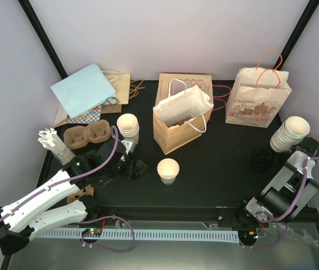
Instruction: Pack the takeout coffee
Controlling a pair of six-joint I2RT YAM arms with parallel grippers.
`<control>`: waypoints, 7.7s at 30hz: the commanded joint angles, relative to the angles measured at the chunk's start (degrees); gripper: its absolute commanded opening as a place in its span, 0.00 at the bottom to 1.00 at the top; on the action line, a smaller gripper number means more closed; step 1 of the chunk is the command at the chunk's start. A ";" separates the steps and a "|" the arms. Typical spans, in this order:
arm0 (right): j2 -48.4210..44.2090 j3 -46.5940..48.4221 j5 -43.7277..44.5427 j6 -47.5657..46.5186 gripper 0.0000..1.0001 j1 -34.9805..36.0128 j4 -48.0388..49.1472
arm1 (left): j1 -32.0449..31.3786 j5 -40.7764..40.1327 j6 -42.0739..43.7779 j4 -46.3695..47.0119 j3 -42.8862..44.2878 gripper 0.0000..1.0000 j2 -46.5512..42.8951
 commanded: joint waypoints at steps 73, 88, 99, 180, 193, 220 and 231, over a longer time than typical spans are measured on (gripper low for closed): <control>10.67 6.06 1.43 4.13 0.01 1.88 -6.72 | 0.36 0.64 -1.09 0.64 1.60 0.93 1.57; 7.63 2.49 0.29 4.32 0.01 1.93 -5.70 | 0.36 1.30 -1.15 0.65 1.43 0.93 1.76; 6.38 1.00 -0.93 4.84 0.01 3.17 -5.32 | 0.35 1.57 -1.24 0.71 1.26 0.93 1.67; -22.24 8.00 21.53 9.56 0.01 10.61 -25.84 | 0.37 3.80 -1.33 0.13 0.51 0.93 -0.65; -25.50 6.60 22.94 7.71 0.01 7.17 -29.56 | 0.36 5.37 -0.54 0.45 -0.75 0.93 -2.44; -23.73 6.21 24.51 11.34 0.01 -4.36 -31.52 | 0.36 5.48 0.95 -0.16 -1.11 0.93 -3.34; -22.82 7.73 24.55 9.10 0.01 -9.81 -31.36 | 0.37 5.74 0.94 -0.16 -1.02 0.93 -3.08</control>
